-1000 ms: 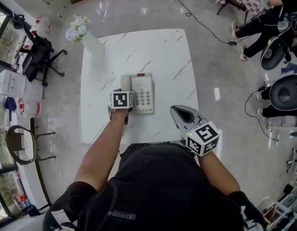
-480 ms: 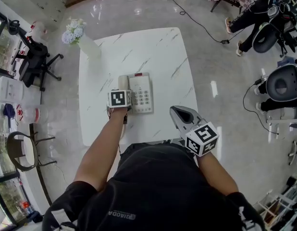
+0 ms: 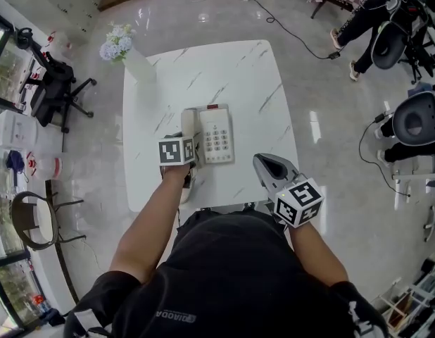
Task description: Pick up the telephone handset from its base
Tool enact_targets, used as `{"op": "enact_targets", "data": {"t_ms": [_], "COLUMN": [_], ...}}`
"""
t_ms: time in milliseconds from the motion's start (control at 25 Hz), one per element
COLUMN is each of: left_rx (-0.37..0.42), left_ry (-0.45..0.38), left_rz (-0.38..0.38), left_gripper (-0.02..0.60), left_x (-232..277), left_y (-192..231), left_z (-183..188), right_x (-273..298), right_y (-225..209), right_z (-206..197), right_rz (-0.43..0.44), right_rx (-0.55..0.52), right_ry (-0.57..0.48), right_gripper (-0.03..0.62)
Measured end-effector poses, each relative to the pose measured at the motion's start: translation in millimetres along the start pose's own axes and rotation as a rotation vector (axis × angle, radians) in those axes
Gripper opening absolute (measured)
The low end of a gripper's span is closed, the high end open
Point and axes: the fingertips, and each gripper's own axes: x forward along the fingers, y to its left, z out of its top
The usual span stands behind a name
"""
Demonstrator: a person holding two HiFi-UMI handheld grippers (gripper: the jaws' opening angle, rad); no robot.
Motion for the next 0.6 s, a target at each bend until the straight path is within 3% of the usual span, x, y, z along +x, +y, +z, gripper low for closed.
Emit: {"op": "enact_targets", "data": {"t_ms": [320,600], "left_rx": [0.010,0.055], "left_ry": [-0.132,-0.218], "left_rz": [-0.126,-0.255], "left_gripper": [0.232,0.229], "left_x": [-64.5,-124.0], "left_y": [-5.5,-1.8], "left_z": [8.7,9.5], "right_x": [21.1,37.4], "right_y": [15.9,34.7], "right_z": [10.7,24.2], "right_rz": [0.043,0.067], "right_rx": [0.036,-0.010], "right_ry": [-0.013,-0.010], "right_gripper": [0.002,0.002]}}
